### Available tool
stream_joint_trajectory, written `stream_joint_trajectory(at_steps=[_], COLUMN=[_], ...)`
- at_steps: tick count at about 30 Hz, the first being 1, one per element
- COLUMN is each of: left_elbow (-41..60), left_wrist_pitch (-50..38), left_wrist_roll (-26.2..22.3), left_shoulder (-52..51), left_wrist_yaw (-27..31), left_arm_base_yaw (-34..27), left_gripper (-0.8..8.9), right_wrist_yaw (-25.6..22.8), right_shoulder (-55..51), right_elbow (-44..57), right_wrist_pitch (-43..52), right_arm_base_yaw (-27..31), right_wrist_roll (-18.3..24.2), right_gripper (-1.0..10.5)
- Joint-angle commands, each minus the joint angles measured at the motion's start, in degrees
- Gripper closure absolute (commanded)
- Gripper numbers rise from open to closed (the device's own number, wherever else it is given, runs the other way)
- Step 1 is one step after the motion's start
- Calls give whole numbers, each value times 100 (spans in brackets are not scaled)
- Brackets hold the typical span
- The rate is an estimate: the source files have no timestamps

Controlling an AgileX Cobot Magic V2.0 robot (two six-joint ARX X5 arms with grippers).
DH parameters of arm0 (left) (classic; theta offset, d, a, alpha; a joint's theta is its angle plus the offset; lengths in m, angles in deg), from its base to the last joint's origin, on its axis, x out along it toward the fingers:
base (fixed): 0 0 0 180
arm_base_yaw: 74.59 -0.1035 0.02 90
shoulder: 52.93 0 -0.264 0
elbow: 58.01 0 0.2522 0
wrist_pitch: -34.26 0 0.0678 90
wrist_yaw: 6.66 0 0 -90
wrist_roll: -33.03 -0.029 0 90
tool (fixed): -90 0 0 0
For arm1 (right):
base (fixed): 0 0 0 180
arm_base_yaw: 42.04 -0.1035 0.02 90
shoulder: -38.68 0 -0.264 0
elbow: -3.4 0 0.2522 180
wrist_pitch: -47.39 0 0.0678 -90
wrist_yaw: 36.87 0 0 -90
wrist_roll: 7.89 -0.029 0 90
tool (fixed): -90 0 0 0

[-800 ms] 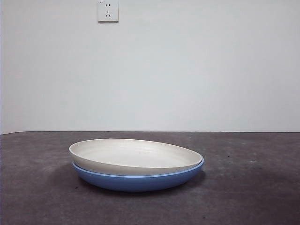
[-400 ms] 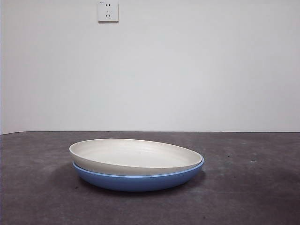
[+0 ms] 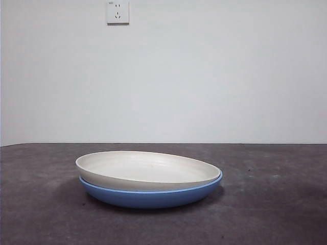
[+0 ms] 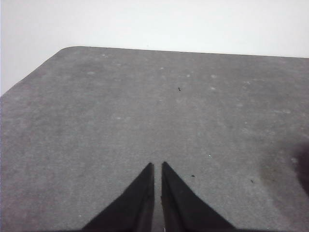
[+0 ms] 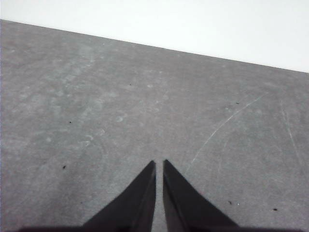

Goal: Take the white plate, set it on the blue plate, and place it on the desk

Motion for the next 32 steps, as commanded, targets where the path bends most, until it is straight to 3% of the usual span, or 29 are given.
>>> stream_joint_trajectory(at_steps=[1, 23, 32], left_elbow=[118, 118, 118], left_wrist_pitch=[31, 31, 31], left_wrist_roll=[-28, -28, -28], left_shoulder=[-7, -7, -7], left_wrist_yaw=[13, 13, 13], left_arm_base_yaw=[-2, -2, -2], left_gripper=[789, 789, 789], right_wrist_yaw=[-4, 48, -494], right_shoulder=[-17, -17, -17], right_elbow=[59, 59, 59], right_wrist_pitch=[39, 35, -11], right_arm_base_yaw=[13, 11, 2], right_wrist_roll=[42, -358, -848], right_gripper=[924, 924, 924])
